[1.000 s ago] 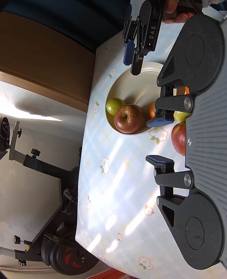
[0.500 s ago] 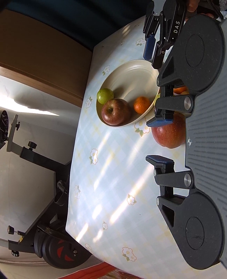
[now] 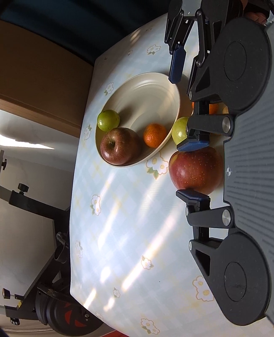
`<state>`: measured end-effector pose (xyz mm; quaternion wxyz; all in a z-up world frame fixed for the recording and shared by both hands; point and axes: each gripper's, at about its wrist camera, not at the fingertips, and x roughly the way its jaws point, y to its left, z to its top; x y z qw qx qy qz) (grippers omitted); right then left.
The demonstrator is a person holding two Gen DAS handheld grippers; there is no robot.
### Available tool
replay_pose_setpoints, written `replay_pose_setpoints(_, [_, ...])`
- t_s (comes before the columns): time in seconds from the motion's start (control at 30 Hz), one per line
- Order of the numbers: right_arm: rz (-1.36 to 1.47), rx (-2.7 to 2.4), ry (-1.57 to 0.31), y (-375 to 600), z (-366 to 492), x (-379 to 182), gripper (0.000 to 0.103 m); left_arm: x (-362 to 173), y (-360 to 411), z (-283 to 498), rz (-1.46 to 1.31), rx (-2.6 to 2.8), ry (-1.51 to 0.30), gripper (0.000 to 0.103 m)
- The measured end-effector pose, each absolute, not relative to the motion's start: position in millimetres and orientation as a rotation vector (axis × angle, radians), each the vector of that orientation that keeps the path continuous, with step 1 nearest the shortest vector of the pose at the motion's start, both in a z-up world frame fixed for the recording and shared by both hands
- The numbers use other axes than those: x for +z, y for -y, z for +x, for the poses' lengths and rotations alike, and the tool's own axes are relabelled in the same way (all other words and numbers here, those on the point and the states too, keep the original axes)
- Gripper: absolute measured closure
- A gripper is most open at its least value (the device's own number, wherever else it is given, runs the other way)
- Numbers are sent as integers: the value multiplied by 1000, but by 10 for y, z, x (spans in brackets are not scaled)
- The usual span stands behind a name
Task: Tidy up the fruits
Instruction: 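Move the left tool to another red apple and close on it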
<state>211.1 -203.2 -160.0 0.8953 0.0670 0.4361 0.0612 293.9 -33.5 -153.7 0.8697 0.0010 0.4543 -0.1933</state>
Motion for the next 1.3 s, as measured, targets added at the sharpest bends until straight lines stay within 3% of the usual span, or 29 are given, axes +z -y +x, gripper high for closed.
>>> replay_pose_setpoints(0.77, [-94, 399, -964, 1071, 2660, -1555, 59, -1582, -518, 3148, -229, -386, -988, 58])
replay_pose_setpoints(1.3, [-94, 463, -1046, 863, 2894, -1784, 39, -1657, -611, 3190, -315, -427, -1016, 58])
